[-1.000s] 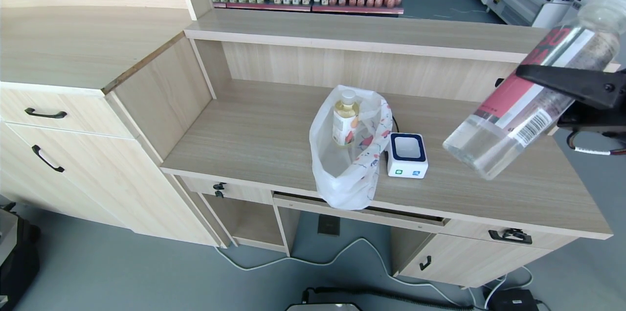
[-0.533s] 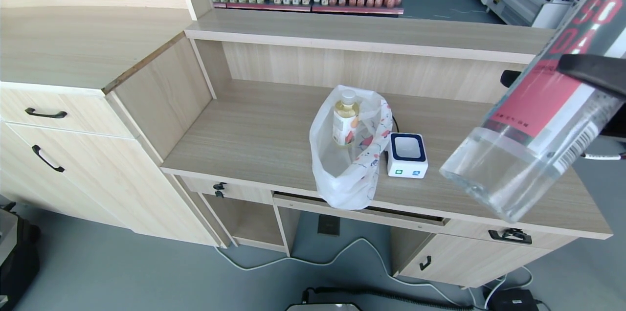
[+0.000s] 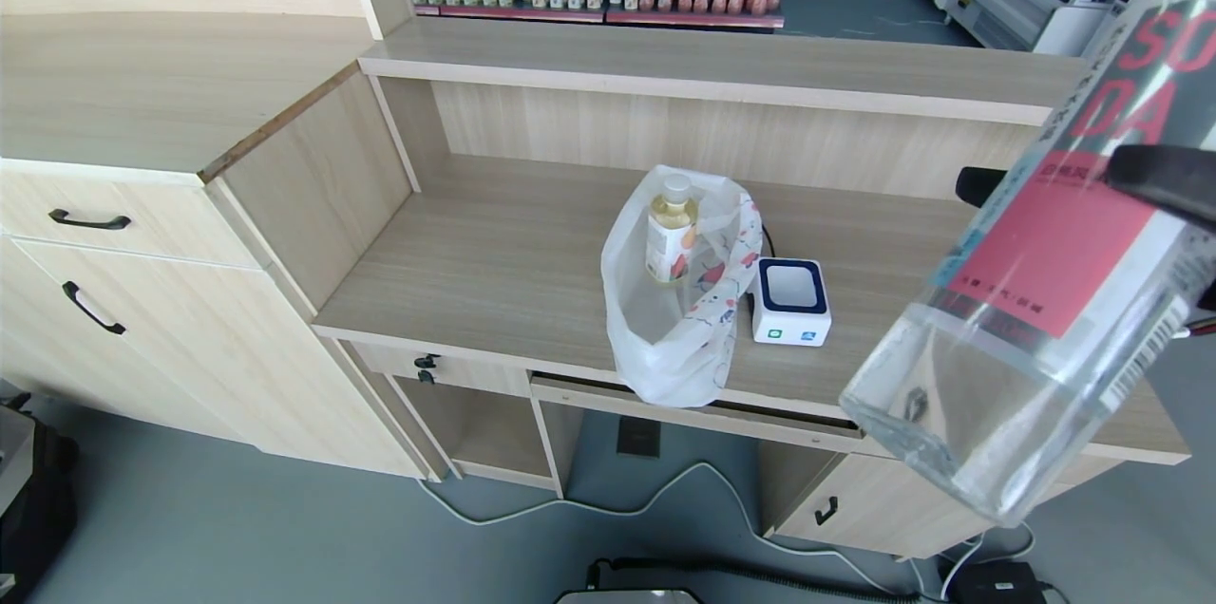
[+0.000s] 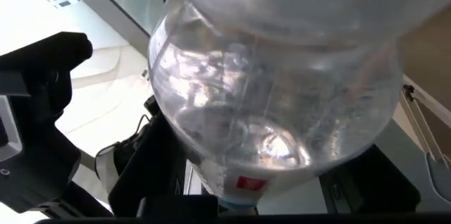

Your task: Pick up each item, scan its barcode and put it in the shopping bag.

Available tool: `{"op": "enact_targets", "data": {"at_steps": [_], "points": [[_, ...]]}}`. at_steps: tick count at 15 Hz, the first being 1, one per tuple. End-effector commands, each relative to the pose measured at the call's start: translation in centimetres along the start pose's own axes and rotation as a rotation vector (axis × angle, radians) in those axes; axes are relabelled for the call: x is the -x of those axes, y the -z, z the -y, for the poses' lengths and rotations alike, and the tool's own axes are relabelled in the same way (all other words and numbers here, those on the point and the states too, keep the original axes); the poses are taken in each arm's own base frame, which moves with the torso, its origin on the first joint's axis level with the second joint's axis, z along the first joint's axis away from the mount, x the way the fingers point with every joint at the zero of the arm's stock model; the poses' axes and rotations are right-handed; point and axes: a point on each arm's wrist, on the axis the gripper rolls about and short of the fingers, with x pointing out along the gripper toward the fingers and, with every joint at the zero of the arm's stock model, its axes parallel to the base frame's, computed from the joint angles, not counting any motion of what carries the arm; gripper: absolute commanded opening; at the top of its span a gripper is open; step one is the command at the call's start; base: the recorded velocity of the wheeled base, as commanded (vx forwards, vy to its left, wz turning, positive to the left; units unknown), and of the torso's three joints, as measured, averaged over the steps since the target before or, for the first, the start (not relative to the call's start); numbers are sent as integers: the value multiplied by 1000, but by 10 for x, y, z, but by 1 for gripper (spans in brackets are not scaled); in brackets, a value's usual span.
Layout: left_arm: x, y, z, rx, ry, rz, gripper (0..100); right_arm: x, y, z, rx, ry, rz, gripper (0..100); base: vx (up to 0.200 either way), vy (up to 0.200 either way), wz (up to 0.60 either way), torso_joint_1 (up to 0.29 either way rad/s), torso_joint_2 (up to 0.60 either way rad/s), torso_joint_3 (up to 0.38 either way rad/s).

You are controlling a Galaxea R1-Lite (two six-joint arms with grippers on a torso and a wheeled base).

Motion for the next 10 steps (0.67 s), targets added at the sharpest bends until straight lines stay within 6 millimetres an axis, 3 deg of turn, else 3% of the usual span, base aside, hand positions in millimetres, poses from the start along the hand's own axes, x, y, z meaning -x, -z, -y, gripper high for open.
{"op": "enact_targets", "data": {"at_steps": [1, 7, 10], "points": [[0, 0, 0, -1, 0, 0, 100, -3, 2, 5, -9, 20, 5, 0, 0, 0, 0, 0, 0, 0], [0, 0, 0, 1, 0, 0, 100, -4, 9, 16, 267, 160, 19, 0, 0, 0, 0, 0, 0, 0], [0, 0, 0, -1, 0, 0, 100, -10, 2, 10, 270, 138, 5, 0, 0, 0, 0, 0, 0, 0]]}}
